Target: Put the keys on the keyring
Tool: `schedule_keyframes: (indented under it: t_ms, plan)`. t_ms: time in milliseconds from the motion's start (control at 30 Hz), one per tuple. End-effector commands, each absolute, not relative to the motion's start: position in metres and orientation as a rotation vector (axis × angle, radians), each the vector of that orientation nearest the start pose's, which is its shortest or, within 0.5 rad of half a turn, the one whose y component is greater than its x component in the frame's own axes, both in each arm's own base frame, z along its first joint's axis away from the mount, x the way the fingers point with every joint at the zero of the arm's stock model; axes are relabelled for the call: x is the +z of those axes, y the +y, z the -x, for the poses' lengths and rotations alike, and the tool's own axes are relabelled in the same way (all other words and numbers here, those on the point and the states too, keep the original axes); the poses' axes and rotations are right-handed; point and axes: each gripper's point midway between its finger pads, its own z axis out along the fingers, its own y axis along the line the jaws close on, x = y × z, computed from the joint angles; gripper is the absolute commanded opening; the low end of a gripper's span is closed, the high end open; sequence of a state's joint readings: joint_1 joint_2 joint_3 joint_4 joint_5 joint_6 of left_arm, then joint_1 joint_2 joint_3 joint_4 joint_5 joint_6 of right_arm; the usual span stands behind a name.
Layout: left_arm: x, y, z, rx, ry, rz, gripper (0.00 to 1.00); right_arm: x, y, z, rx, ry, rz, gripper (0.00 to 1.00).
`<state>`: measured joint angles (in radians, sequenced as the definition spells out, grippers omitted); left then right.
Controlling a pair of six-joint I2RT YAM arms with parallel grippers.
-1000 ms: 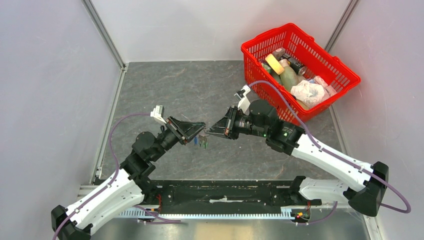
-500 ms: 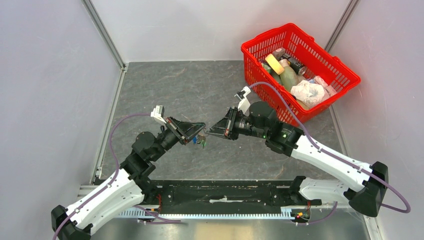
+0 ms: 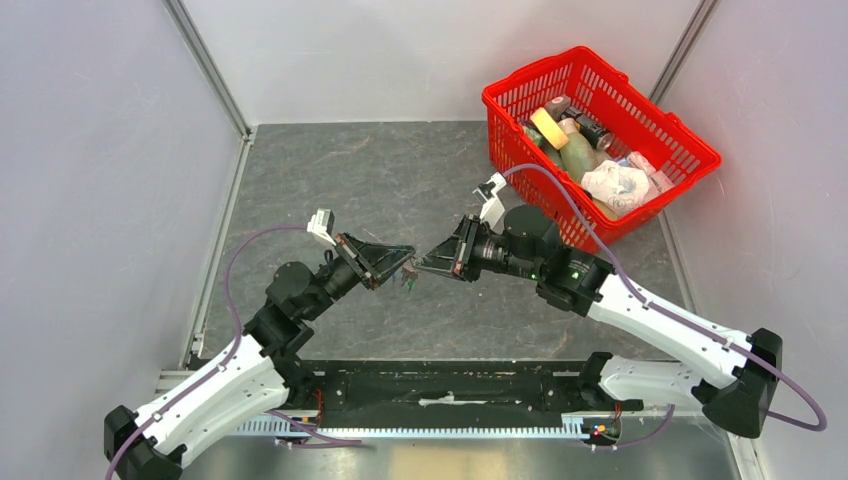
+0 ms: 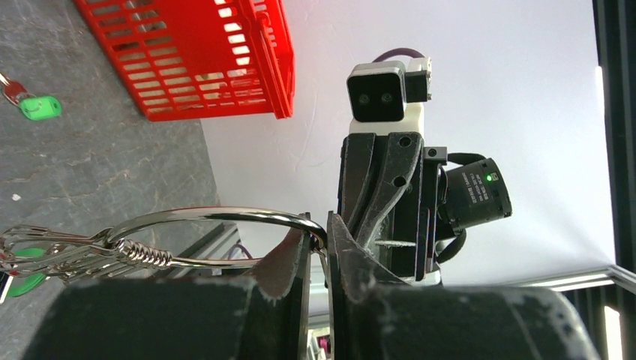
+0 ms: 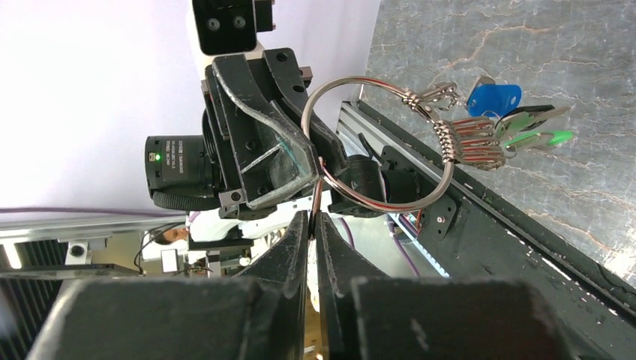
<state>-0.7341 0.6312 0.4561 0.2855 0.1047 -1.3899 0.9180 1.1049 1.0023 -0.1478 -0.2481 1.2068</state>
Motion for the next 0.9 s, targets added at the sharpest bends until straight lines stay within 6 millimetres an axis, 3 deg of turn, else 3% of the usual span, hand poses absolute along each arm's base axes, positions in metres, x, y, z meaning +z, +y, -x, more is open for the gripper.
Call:
schedule_keyframes:
  t_ms: [0, 100, 233, 333, 533, 700, 867]
  plan:
    - [0.327, -0.245, -0.170, -1.846, 1.627, 0.429, 0.02, 0.343, 0.337, -0.158, 1.631, 2.076, -0.031, 0.16]
    - [0.329, -0.244, -0.168, -1.855, 1.629, 0.431, 0.02, 0.348, 0.334, -0.155, 1.623, 2.063, -0.006, 0.28]
    - [0.329, -0.243, -0.167, -1.859, 1.635, 0.434, 0.02, 0.351, 0.335, -0.152, 1.630, 2.068, 0.032, 0.30]
    - [0.329, -0.244, -0.165, -1.873, 1.642, 0.433, 0.02, 0.355, 0.334, -0.148, 1.615, 2.064, 0.088, 0.38]
    - [0.335, -0.254, -0.151, -1.946, 1.706, 0.364, 0.02, 0.374, 0.312, -0.143, 1.383, 1.994, 0.396, 0.42]
    - [0.328, -0.256, -0.137, -1.923, 1.844, 0.323, 0.02, 0.366, 0.299, -0.140, 1.185, 1.988, 0.667, 0.41]
    - [0.309, -0.256, -0.130, -1.912, 1.959, 0.364, 0.02, 0.353, 0.297, -0.130, 1.111, 1.940, 0.909, 0.40]
